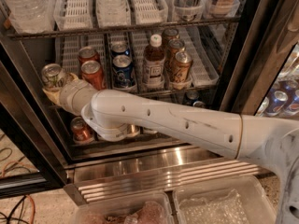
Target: Pick 7up can from middle shelf of fridge
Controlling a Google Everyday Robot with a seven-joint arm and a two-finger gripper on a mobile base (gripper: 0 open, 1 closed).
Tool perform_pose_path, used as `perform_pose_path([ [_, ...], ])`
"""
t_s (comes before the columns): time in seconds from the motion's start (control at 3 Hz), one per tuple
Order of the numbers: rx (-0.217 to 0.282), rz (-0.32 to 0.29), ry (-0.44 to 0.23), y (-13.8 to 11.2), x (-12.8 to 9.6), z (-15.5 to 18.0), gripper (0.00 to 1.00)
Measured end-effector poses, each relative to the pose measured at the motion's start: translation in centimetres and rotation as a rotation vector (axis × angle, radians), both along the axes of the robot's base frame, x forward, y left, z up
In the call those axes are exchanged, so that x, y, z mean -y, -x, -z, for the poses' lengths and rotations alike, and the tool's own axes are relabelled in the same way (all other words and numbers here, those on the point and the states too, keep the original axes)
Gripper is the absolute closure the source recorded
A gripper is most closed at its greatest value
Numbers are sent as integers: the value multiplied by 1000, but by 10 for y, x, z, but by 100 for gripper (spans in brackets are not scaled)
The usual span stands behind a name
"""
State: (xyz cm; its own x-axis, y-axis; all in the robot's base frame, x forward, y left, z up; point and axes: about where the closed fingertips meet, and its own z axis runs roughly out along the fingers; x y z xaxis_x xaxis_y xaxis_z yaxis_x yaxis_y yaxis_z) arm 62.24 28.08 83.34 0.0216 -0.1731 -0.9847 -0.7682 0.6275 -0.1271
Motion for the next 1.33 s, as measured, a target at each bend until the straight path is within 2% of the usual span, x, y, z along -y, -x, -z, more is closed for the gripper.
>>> perform_pose_path([
  [0.67,105,-7,63,-13,9,-54,100],
  [1.0,118,-35,74,19,21,-60,100],
  [1.33,79,-86,54,80,35,-56,100],
])
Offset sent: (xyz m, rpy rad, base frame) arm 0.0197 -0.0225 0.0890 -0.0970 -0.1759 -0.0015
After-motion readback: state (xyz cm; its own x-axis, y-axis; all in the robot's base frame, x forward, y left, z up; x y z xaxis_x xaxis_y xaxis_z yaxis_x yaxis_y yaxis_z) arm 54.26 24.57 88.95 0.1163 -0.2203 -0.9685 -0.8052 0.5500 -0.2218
